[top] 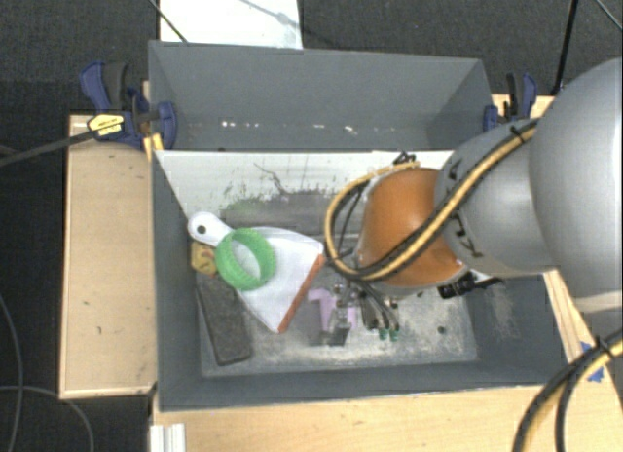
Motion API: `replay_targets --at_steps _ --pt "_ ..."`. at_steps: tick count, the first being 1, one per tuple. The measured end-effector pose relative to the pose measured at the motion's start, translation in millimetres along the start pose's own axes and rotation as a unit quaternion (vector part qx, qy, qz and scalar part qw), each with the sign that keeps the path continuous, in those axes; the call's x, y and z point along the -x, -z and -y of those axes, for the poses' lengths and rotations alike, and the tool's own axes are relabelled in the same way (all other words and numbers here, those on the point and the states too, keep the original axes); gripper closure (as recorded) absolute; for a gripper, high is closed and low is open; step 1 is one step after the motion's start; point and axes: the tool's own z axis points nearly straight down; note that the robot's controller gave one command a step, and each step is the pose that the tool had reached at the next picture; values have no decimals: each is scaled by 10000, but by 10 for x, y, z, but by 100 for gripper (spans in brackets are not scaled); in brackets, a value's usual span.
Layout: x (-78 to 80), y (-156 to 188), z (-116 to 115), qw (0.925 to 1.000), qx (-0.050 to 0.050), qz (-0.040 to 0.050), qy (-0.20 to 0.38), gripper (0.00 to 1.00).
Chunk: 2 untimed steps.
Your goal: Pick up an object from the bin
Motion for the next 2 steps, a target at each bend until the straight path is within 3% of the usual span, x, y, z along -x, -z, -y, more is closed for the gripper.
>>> replay_targets --at_steps 1,2 --pt "72 497 6 9999 -34 -110 -85 100" --pt "100 1939 240 9995 -33 -73 -319 100"
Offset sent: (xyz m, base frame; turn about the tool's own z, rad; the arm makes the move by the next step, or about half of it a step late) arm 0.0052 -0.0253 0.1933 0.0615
